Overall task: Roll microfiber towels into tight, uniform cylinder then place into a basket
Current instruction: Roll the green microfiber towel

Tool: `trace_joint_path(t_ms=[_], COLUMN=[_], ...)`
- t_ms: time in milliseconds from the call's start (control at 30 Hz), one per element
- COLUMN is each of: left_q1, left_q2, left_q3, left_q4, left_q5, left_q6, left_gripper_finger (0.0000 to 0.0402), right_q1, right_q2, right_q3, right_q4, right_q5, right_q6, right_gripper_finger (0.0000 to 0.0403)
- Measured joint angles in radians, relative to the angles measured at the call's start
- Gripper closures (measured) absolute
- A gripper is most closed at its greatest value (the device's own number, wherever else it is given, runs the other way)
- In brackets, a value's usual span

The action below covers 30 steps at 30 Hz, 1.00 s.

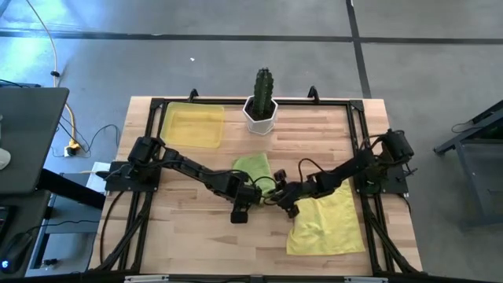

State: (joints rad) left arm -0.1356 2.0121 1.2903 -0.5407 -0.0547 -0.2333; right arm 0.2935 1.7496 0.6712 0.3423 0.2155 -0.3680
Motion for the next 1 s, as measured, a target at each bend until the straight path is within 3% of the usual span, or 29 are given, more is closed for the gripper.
trace_joint_path(t_ms=[267, 567, 700, 833, 1000], left_q1=[0.013, 0.016, 0.016, 0.016, 0.016], left_q2=[0.000, 0.002, 0.002, 0.002, 0.002], left_q3=[0.000, 0.000, -0.001, -0.001, -0.001], left_q4=[0.000, 0.022, 0.022, 0.022, 0.021], left_q5=[0.004, 0.021, 0.024, 0.026, 0.041], left_q6=[0.008, 0.002, 0.001, -0.001, -0.027], left_gripper_finger=[0.0378, 0.0378, 0.0378, 0.0378, 0.0378], right_q1=[-0.013, -0.059, -0.075, -0.090, -0.101], right_q2=[0.000, 0.000, 0.000, 0.005, 0.008], right_q3=[0.000, 0.001, 0.003, 0.003, 0.003], right_q4=[-0.028, -0.058, -0.079, -0.089, -0.092], right_q5=[-0.035, -0.103, -0.122, -0.133, -0.140], right_q6=[0.010, 0.118, 0.171, 0.217, 0.260], right_gripper_finger=[0.0284, 0.0207, 0.0196, 0.0216, 0.0286])
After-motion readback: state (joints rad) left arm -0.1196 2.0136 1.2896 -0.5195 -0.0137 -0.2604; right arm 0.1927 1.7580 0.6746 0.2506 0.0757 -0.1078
